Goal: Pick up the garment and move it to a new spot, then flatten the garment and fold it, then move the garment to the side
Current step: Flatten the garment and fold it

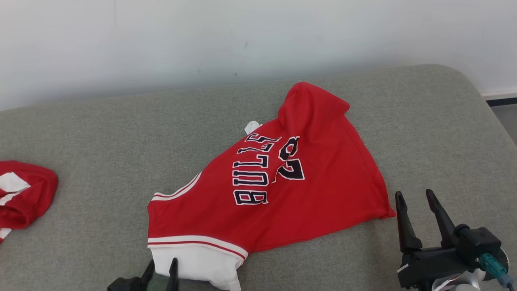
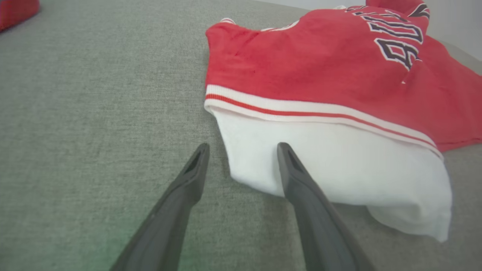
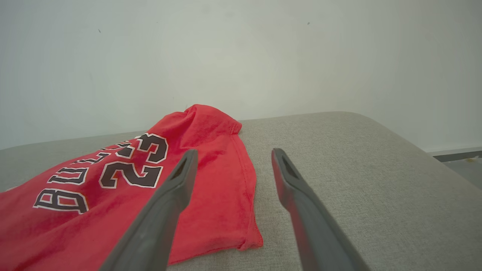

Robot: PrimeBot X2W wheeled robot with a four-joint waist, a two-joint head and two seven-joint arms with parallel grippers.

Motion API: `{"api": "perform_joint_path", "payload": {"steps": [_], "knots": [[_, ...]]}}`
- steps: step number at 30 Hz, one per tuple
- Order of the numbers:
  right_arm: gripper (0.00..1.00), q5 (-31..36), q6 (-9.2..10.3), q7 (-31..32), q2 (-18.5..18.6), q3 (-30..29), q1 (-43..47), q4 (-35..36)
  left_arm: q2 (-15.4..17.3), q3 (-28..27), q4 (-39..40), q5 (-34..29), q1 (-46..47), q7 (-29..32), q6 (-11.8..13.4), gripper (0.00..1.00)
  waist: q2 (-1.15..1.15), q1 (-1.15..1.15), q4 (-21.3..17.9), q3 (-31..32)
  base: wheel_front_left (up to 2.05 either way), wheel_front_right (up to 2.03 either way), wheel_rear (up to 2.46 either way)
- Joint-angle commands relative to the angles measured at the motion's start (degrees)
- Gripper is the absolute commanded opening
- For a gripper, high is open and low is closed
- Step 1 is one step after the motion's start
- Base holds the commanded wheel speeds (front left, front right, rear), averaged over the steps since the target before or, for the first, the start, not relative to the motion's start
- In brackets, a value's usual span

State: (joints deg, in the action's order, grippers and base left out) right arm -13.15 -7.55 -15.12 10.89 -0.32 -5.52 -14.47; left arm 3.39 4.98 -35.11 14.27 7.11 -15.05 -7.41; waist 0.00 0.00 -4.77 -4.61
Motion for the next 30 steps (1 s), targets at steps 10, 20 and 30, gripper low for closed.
{"api": "perform_joint_path", "payload": {"steps": [10,20,30], "knots": [[1.00,-0.6,0.13,0.0,-0.8,-1.9,3.3,0.7,2.2,3.7,7.2,2.3,-1.1,-0.2,0.0,0.00,0.00,0.00,5.5,2.2,0.00,0.00,0.00],[1.00,-0.7,0.13,0.0,-1.4,-2.2,3.8,0.5,4.7,7.7,19.8,0.9,-9.8,1.9,0.2,0.00,0.00,0.00,12.8,1.5,0.00,0.00,0.00],[1.00,-0.3,0.13,0.0,-1.2,-1.3,1.8,-0.9,4.6,8.1,22.5,2.2,-9.6,3.0,0.8,0.00,0.00,0.00,11.0,-0.1,0.00,0.00,0.00]]}}
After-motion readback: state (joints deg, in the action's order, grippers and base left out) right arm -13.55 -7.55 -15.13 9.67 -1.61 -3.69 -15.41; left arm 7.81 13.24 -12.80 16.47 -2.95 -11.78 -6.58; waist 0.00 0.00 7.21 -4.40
